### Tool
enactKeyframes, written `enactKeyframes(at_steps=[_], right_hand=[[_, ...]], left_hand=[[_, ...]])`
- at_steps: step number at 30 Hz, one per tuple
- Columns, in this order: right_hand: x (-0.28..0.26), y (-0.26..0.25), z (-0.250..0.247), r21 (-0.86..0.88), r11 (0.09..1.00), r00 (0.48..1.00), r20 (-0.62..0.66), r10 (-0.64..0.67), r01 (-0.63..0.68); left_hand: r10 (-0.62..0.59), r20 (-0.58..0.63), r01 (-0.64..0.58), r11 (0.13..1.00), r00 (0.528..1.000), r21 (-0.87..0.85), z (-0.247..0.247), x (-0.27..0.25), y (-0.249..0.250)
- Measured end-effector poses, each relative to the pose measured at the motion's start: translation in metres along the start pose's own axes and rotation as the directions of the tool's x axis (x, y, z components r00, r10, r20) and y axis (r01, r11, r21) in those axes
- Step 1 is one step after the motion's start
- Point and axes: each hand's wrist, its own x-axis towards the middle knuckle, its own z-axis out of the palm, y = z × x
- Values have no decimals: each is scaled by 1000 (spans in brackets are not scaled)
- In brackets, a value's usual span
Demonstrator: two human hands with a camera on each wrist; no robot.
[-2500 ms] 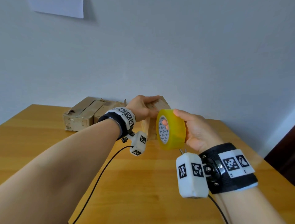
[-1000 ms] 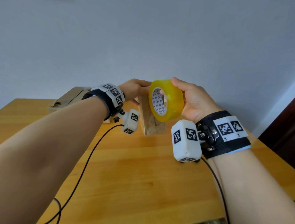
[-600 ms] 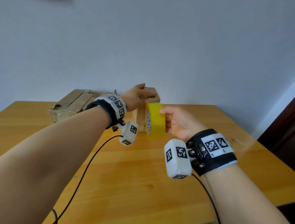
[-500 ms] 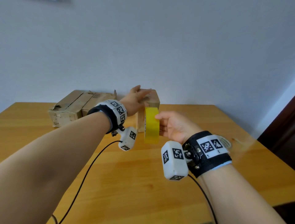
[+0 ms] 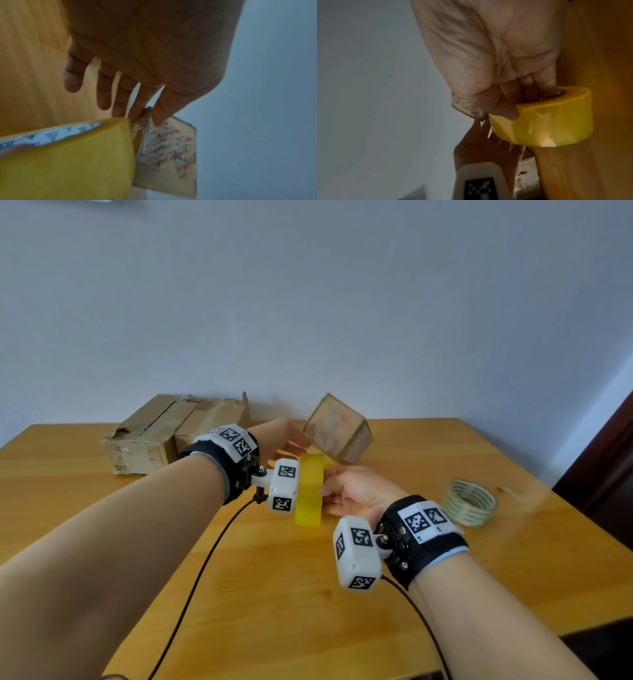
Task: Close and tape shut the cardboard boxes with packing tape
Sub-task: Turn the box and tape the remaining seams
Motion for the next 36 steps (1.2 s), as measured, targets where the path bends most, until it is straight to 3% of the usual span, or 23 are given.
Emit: enactKeyframes(at_steps=[8,11,14,17,21,23,26,28,30,32,35,36], right_hand=[[-9,4,-3,-98,993,998,33,-61,64],[-13,-3,-10,-326,945,1000,-14,-28,22],[-12,-13,-21,-531,844,965,-175,-196,75],[-11,-21,-28,-467,843,882,-233,-409,268],[-5,-27,-35,-433,817,868,-137,-477,380],[-5,-29,-37,-382,836,861,-164,-482,395],[-8,-27,-46,-344,886,800,-408,-440,312],[-6,-19,-56,-498,865,784,-512,-350,61],[-8,-7,-63,-639,745,814,-527,-244,-191],[-11,0,-64,-749,562,851,-505,-141,-351],[-17,0,-62,-872,213,890,-456,-26,-440],[-13,0,-64,-876,137,882,-471,-29,-463]], left_hand=[[59,18,-59,998,998,0,19,4,-9],[86,-32,-87,996,996,-33,22,6,-10],[136,-85,-141,988,987,-56,29,3,-10],[197,-95,-202,978,976,-48,34,0,-8],[255,-81,-256,967,964,-8,36,-5,2],[241,-114,-246,969,964,-34,38,-5,7],[196,-161,-209,976,967,-66,42,-3,9],[173,-159,-187,979,972,-80,45,-2,6],[162,-132,-177,978,978,-107,47,0,2],[147,-113,-160,980,983,-119,49,1,-1],[134,-117,-145,985,984,-92,49,-1,-2],[133,-121,-145,985,984,-98,48,-1,-1]])
